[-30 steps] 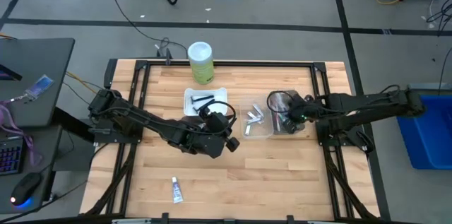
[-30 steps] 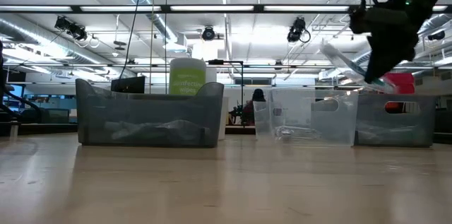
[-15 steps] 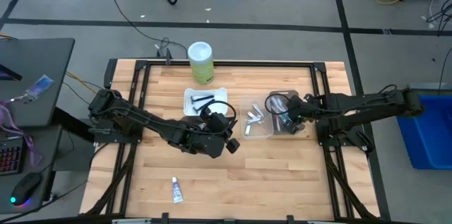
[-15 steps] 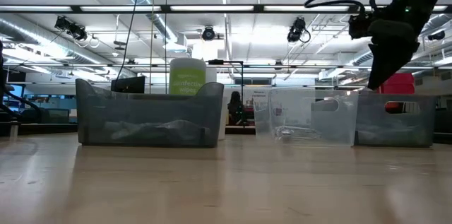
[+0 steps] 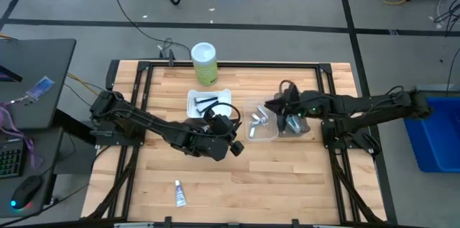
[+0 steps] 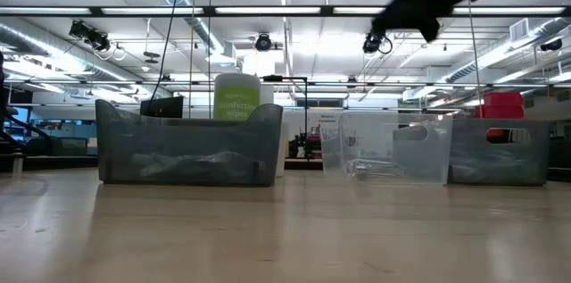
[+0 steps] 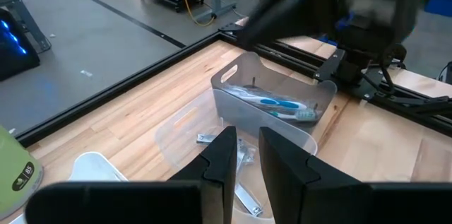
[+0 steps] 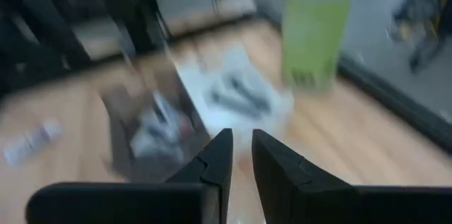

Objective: Pick & Place Travel size toiletries
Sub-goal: Put the white toothpaste into the left black bin

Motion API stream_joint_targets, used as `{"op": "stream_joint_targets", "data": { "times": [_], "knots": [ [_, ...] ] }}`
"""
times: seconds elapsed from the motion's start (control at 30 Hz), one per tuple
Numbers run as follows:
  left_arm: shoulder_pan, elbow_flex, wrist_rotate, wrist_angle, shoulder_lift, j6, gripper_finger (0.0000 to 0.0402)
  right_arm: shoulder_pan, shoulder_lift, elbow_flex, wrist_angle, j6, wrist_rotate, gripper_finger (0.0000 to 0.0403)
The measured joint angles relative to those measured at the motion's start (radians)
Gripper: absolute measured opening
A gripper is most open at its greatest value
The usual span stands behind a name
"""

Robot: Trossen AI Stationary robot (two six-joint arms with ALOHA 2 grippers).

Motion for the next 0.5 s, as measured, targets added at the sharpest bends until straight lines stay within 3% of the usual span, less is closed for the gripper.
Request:
{"op": "stream_joint_targets", "data": {
  "times": [0.13, 0.3, 0.5],
  "knots": [
    [0.0, 0.0, 0.0, 0.0, 0.0, 0.001, 0.0071, 0.0, 0.0, 0.0, 0.163, -0.006, 0.0, 0.0064],
    [0.0, 0.0, 0.006, -0.001, 0.0, 0.001, 0.0071, 0.0, 0.002, 0.0, 0.157, -0.006, 0.0, 0.0065],
    [-0.006, 0.0, 0.177, -0.045, 0.0, 0.002, 0.0071, 0.0, 0.021, 0.0, 0.144, -0.006, 0.0, 0.0066]
  ]
}}
